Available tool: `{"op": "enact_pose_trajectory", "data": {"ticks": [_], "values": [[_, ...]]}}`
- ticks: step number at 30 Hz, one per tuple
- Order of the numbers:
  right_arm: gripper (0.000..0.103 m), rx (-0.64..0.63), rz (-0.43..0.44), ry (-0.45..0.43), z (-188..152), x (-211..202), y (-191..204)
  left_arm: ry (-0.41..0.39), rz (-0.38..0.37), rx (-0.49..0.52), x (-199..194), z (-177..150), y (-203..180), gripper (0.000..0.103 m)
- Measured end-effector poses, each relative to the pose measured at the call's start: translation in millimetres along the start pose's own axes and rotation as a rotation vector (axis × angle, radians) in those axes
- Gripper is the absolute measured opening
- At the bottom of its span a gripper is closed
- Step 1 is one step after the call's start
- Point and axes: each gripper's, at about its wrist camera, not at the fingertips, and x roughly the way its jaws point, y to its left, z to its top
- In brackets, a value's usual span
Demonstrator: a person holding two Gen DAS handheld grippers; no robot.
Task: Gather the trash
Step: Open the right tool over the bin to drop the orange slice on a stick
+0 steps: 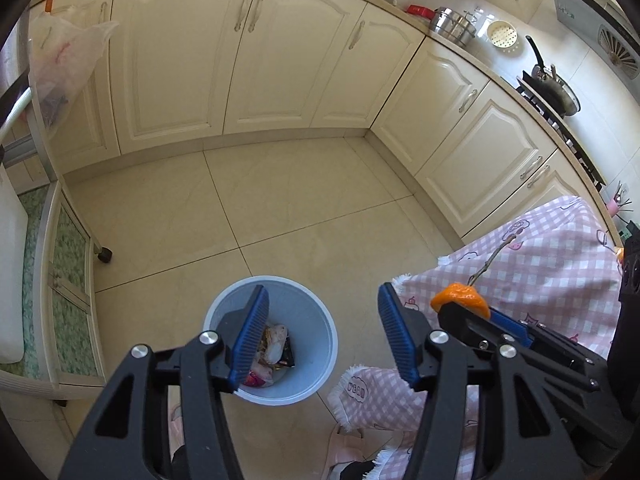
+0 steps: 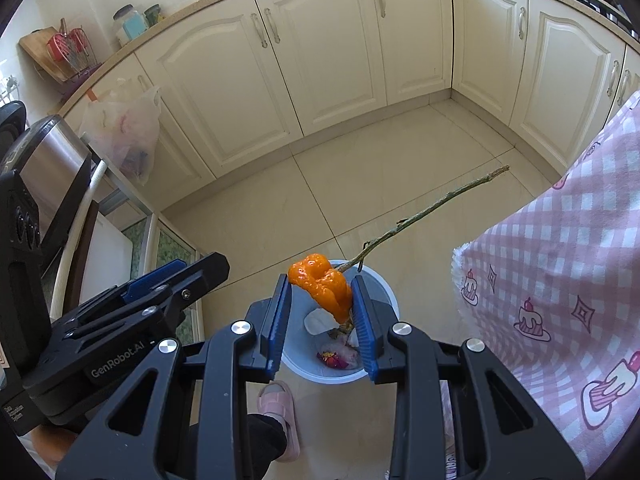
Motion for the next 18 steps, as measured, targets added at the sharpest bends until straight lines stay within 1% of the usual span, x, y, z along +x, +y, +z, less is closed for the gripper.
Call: {"op": "enact_pose_trajectory", "data": {"ticks": [9,13,14,15,18], "values": [[0.029,-0.019,0.008,-0.003,6.7,5.8,9.6,-0.019,0.014,-0.045,-5.0,1.1,15.3,0.056],[0.035,-0.03,0.002,-0.03,13.2,6.1,14.3,-0.036,0.018,-0.066,-9.8,4.9,24.4,0.056],[0.038,-0.031,0.003,-0.034,14.8,6.1,15.3,-0.039,0.02,-0.068,-10.9,6.0,25.3,0.056],[0.045,-0.033,-0.001,-0.04,16.4,5.6,16.5,-0.042,0.021,-0.071,-12.0,7.3,27.1,0.056],[0.046,-0.044,-0.002,-0.058,19.8,0.1,19.5,-0.052,0.015,-0.077,-17.2,9.9,28.0,0.056]]}}
